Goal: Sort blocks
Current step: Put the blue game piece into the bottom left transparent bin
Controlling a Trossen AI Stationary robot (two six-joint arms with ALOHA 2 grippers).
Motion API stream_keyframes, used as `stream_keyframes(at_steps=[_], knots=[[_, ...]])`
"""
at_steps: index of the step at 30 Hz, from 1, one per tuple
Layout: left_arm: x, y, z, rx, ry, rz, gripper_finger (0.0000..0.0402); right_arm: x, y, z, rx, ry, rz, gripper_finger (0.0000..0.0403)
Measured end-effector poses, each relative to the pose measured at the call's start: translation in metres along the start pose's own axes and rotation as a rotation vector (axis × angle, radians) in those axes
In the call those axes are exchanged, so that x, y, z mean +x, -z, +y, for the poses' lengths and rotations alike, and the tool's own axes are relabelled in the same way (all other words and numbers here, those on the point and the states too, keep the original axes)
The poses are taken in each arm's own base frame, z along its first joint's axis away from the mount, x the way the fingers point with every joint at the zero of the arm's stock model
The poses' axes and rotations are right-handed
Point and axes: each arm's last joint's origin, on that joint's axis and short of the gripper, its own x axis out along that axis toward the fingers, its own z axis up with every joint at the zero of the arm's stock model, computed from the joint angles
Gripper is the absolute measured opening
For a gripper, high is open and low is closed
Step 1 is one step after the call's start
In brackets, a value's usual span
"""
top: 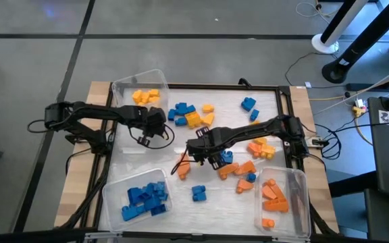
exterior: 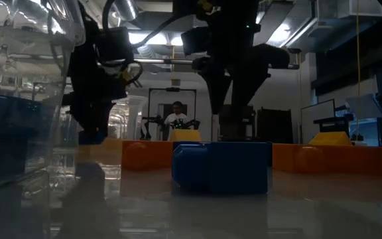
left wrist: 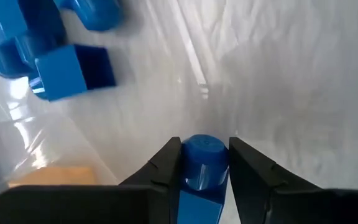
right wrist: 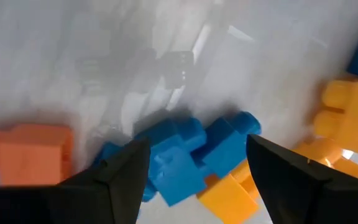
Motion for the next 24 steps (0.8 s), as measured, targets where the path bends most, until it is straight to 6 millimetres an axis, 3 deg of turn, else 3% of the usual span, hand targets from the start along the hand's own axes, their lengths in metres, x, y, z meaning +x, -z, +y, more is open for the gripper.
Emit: stream_keyframes(at_steps=[7,12,17,24], knots=[[-0.015,-0.018,0.001,-0.027,0.008,-0.090,0.0093,-0.004,-0.006,0.023,-0.058,-0.026,0.008,0.0264],[-0.038,-0.028,0.003,-0.025,-0.024,-0.163,0.0093,-0.007,-0.004,0.040,-0.032,-0.045,0.064,0.0264],[-0.077,-0.034,0.004,-0.075,-0.058,-0.263,0.0095,-0.010,-0.003,0.054,0.021,-0.047,0.110,0.0264],[-0.143,-0.030,-0.008,-0.175,-0.059,-0.495,0.0097,-0.015,-0.007,0.078,0.064,-0.092,0.099,0.0264]])
